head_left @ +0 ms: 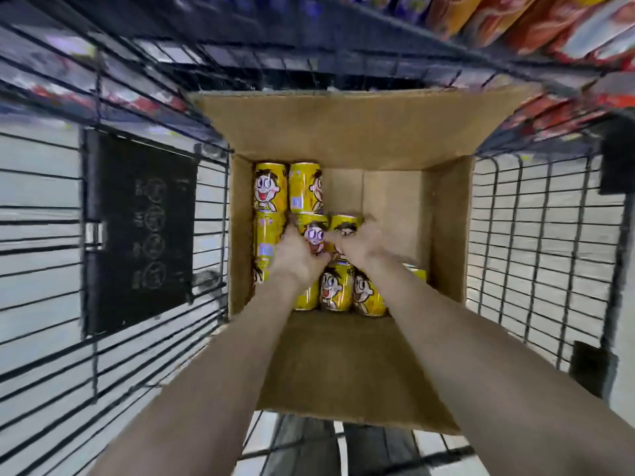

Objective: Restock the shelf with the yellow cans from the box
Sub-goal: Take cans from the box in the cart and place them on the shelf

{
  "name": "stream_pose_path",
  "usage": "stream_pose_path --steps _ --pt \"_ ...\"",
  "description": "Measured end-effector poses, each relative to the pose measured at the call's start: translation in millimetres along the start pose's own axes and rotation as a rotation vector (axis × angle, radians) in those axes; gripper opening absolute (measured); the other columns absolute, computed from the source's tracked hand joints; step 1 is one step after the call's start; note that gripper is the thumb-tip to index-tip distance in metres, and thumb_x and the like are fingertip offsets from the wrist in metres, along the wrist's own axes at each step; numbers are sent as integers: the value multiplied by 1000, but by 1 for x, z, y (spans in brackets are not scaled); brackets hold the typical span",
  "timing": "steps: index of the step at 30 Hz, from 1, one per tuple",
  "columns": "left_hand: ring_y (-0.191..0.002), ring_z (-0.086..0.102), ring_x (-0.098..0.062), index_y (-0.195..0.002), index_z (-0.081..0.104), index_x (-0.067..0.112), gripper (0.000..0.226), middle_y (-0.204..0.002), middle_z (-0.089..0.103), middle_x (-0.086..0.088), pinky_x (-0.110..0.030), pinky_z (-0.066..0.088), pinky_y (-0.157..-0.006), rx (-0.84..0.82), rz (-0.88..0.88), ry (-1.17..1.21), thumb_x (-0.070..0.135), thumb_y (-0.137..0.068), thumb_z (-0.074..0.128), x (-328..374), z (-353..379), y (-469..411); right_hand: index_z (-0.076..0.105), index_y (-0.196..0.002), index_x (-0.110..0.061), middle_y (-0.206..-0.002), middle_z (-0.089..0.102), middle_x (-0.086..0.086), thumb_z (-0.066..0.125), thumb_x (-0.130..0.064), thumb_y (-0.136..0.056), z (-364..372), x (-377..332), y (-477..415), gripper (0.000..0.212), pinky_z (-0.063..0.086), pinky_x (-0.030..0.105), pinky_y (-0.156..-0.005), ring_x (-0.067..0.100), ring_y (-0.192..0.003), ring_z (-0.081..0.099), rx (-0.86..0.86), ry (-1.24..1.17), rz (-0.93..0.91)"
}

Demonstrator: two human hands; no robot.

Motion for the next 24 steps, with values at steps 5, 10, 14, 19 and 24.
stream_pose_path --steps 5,10,14,19,24 --pt "-115 63 -37 -134 48 2 68 -122 67 -17 -40 51 -88 67 -70 86 39 -86 79 -1 10 -7 52 -129 -2 -124 64 15 83 -52 -73 1 15 -7 80 48 32 -84 31 -116 61 78 -103 24" --pt "-114 64 -31 -135 48 11 86 -120 67 -9 -46 56 -95 93 -19 195 52 -67 81 1 11 -7 60 -100 -18 -95 63 0 86 -39 -73 -24 21 4 43 42 25 -72 19 -88 62 52 -253 -3" --pt "-106 66 -21 -123 55 28 71 -110 68 1 -45 59 -91 61 38 242 61 -64 77 -13 14 -1 60 -103 -24 -84 68 -9 91 -36 -63 -50 17 27 52 56 32 -76 15 -84 68 66 -385 -90" --pt "-80 60 21 -121 49 25 54 -99 60 20 -1 44 -68 29 126 353 17 -81 86 36 -47 84 65 -109 -34 -92 74 -9 90 -45 -47 -100 7 82 68 61 39 -83 12 -88 72 81 -489 -188" --pt "-86 53 30 -135 46 21 69 -107 56 23 3 39 -71 60 304 424 17 -80 88 86 -105 145 69 -105 -32 -93 77 -4 94 -22 -61 -156 -12 153 51 62 40 -79 17 -89 75 110 -590 -321"
Point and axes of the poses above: each hand's wrist, its own y-axis away from the middle knuckle, its own z-axis out of the palm, x = y × z, the point moved 4 cm from there along -y, towards the middle knuckle
